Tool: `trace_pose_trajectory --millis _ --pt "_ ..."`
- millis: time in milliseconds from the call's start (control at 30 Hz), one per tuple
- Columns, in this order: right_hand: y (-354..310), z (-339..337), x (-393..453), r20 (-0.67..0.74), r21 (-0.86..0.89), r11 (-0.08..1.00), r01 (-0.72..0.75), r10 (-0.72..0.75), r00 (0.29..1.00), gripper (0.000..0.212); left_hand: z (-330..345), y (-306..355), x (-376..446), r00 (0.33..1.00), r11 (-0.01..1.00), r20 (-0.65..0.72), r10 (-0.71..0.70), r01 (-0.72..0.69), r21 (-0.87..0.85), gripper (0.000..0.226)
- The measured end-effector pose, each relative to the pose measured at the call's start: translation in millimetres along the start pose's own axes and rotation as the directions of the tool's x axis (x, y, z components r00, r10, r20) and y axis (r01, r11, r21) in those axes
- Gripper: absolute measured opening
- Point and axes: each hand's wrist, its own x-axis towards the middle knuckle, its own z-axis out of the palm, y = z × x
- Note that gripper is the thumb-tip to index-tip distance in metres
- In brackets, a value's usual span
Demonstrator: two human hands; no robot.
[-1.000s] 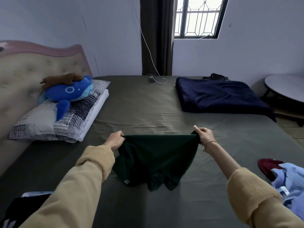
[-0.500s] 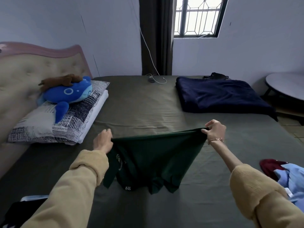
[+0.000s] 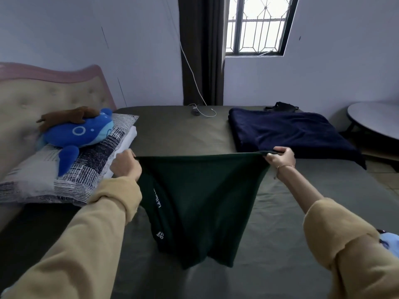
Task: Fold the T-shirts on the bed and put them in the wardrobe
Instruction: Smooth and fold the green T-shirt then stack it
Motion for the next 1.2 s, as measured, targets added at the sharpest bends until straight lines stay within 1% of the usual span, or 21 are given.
trace_pose_trajectory --millis 67,167,233,300,367,467,533,600,700,767,833,900,967,1033,1133,1200 --pt "-27 -3 12 -0.04 0.022 0.993 0.116 -0.115 0.993 0.038 -10 18 17 0.999 0.986 -0.027 -0.036 0.031 -0.165 0.024" --pt "-61 -6 24 -0.128 0.121 0.956 0.269 -0.254 0.959 0.03 -28 49 34 0.999 0.9 -0.05 -0.019 -0.005 -0.436 0.024" --pt "-75 -10 26 -0.196 0.179 0.921 0.345 -0.311 0.93 0.022 -37 63 37 0.995 0.834 -0.096 0.04 -0.086 -0.545 0.023" --pt "-76 -17 25 -0.25 0.226 0.904 0.363 -0.306 0.919 0.019 -37 65 34 0.978 0.804 -0.168 0.123 -0.198 -0.56 0.018" --pt "-62 -23 22 -0.272 0.226 0.918 0.327 -0.263 0.926 0.018 -28 57 26 0.97 0.82 -0.167 0.179 -0.241 -0.52 0.013" --pt "-17 -28 8 -0.267 0.162 0.963 0.214 -0.166 0.949 0.014 1 27 -1 0.971 0.868 -0.065 0.231 -0.236 -0.436 0.007" --pt "19 -32 -6 -0.255 0.029 0.992 0.122 -0.111 0.96 0.014 23 2 -25 0.96 0.911 0.049 0.275 -0.244 -0.333 0.006" --pt "58 -39 -20 -0.184 -0.15 0.989 0.015 -0.043 0.982 0.023 44 -24 -51 0.946 0.942 0.167 0.278 -0.235 -0.241 0.007" --pt "114 -54 -40 -0.05 -0.341 0.935 -0.093 0.081 0.995 0.028 62 -59 -91 0.909 0.96 0.31 0.279 -0.256 -0.113 0.008" --pt "150 -63 -56 0.001 -0.46 0.878 -0.13 0.146 0.989 0.03 75 -80 -122 0.857 0.949 0.432 0.28 -0.315 0.011 0.013" --pt "176 -72 -70 0.031 -0.54 0.831 -0.132 0.176 0.984 0.031 84 -97 -147 0.807 0.915 0.508 0.302 -0.394 0.082 0.019" --pt "208 -82 -86 0.041 -0.624 0.767 -0.151 0.226 0.973 0.028 95 -112 -178 0.749 0.868 0.592 0.297 -0.47 0.16 0.024" --pt "237 -91 -102 0.025 -0.699 0.689 -0.192 0.292 0.956 0.023 102 -124 -205 0.682 0.797 0.671 0.292 -0.561 0.223 0.028" --pt "263 -101 -120 0.012 -0.77 0.599 -0.221 0.36 0.933 0.021 111 -134 -231 0.612 0.721 0.747 0.261 -0.638 0.271 0.029" --pt "285 -113 -146 0.007 -0.844 0.5 -0.196 0.375 0.927 0.023 124 -152 -259 0.55 0.602 0.798 0.248 -0.732 0.318 0.035" --pt "302 -120 -157 -0.001 -0.882 0.435 -0.183 0.386 0.922 0.026 136 -165 -274 0.519 0.561 0.82 0.24 -0.764 0.318 0.038"
